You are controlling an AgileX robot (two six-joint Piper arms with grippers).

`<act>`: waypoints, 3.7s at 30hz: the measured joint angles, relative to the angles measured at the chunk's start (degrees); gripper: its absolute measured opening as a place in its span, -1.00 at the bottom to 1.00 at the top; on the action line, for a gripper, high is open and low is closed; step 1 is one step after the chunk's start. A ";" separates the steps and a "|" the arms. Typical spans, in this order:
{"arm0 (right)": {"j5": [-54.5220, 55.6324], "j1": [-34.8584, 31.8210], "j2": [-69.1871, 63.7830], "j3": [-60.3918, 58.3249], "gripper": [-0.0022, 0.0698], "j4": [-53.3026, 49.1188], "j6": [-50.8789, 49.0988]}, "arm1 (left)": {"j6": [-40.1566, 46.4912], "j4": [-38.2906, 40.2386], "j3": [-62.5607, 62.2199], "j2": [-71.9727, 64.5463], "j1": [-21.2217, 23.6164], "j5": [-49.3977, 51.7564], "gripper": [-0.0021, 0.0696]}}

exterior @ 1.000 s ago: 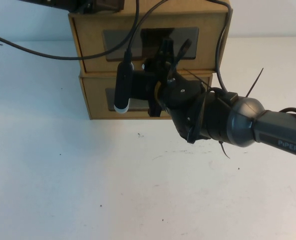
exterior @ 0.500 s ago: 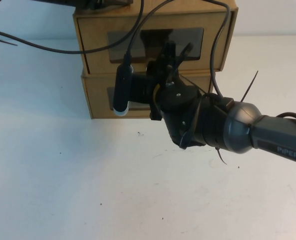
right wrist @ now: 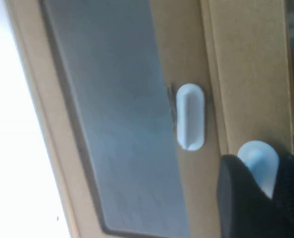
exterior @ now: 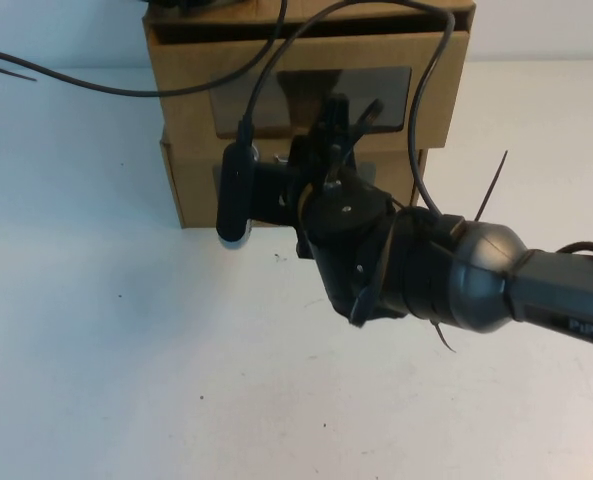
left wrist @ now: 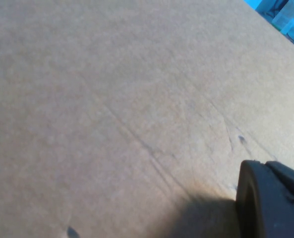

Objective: Open the shoe box
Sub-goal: 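Pull the top drawer of the cardboard box fully open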

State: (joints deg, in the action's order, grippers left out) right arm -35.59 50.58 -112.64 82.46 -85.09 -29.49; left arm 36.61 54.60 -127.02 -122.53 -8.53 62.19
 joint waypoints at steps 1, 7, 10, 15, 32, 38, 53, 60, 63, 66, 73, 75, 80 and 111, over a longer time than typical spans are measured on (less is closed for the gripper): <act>-0.10 0.30 0.58 -0.82 -0.60 -0.11 0.00 | -0.10 0.00 0.00 0.00 0.00 0.00 -0.96; -0.69 3.29 5.06 -6.17 -0.60 1.87 -0.12 | -0.42 -0.13 -0.03 0.00 0.00 -0.05 -0.96; -1.15 5.81 7.38 -9.10 -0.61 4.63 -0.12 | -0.69 -0.27 -0.03 -0.13 0.00 -0.19 -0.96; -1.72 9.50 10.39 -13.18 -0.61 8.75 -0.12 | -0.92 -0.40 -0.03 -0.13 0.00 -0.28 -0.96; -4.92 14.59 12.34 -16.11 -0.61 15.10 -0.12 | -1.14 -0.40 -0.03 -0.17 0.00 -0.28 -0.96; -6.78 16.93 12.12 -16.35 -0.85 16.73 -0.12 | -1.33 -0.40 -0.03 -0.41 0.00 -0.28 -0.96; -5.56 17.29 12.39 -17.02 -0.24 14.27 -0.62 | -1.22 -0.18 -0.13 -0.45 0.00 -0.28 -0.96; 4.98 17.63 19.29 -17.62 0.14 10.37 -0.62 | -1.22 -2.15 -4.89 -1.05 0.00 1.44 -0.96; 9.08 17.73 24.40 -17.62 0.15 8.94 -0.62 | -2.22 -4.38 -8.56 -1.59 0.00 3.11 -0.96; 10.38 17.73 28.81 -17.62 0.06 8.65 -0.62 | -4.02 -7.72 -11.75 -1.45 0.75 4.42 -0.96; 4.51 17.86 38.42 -17.62 -0.78 8.56 -0.62 | -7.15 -10.50 -14.98 5.76 2.57 5.29 -0.96; 2.80 17.86 40.51 -17.62 -0.89 8.56 -0.62 | -7.91 -10.87 -15.20 9.47 2.57 6.64 -0.96; -4.59 17.86 44.75 -17.62 -0.96 9.12 -0.62 | -9.37 -12.02 -15.43 17.40 2.57 9.84 -0.96; -18.64 17.86 84.99 -36.34 -0.98 36.54 16.74 | -18.96 -47.72 62.98 89.67 2.57 -3.28 -0.96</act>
State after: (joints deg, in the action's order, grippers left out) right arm -54.23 68.43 -27.65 46.11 -48.55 -12.75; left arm 17.65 6.88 -64.04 -32.85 -5.96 58.91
